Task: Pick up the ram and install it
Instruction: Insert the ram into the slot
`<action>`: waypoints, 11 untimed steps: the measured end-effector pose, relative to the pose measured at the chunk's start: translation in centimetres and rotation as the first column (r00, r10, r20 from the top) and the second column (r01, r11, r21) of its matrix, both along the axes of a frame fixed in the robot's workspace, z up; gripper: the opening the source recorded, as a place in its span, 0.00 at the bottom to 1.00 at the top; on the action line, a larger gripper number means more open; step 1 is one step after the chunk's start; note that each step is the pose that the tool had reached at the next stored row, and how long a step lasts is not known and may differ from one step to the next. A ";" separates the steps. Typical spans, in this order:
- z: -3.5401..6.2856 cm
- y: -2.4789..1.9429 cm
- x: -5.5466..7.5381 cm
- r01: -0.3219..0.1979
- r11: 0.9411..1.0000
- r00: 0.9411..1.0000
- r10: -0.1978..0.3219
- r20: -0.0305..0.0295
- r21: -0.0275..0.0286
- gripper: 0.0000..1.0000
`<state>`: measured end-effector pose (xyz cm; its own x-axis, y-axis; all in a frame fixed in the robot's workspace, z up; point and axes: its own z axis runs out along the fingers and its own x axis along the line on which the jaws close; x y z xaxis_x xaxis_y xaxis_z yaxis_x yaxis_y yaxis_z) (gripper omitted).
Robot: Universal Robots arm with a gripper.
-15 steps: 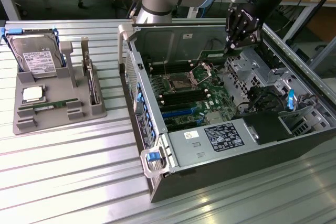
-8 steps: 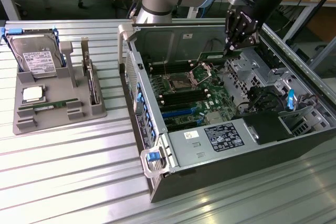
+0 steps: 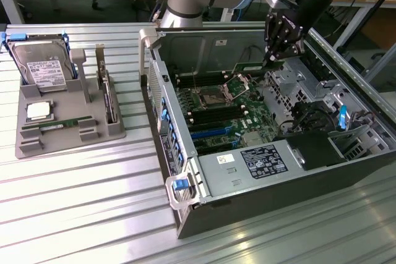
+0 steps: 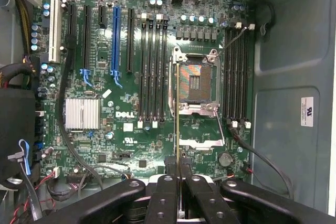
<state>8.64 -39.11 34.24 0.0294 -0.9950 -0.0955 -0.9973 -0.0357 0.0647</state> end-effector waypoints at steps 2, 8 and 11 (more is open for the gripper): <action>-0.13 0.00 0.0 0.000 1.000 1.000 0.000 0.000 0.000 0.12; -0.53 -0.01 0.0 0.000 1.000 1.000 0.000 0.000 0.000 0.12; -0.72 -0.02 0.0 0.000 1.000 1.000 0.000 0.000 0.000 0.12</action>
<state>8.63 -39.13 33.52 0.0294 -0.9950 -0.0953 -0.9973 -0.0357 0.0648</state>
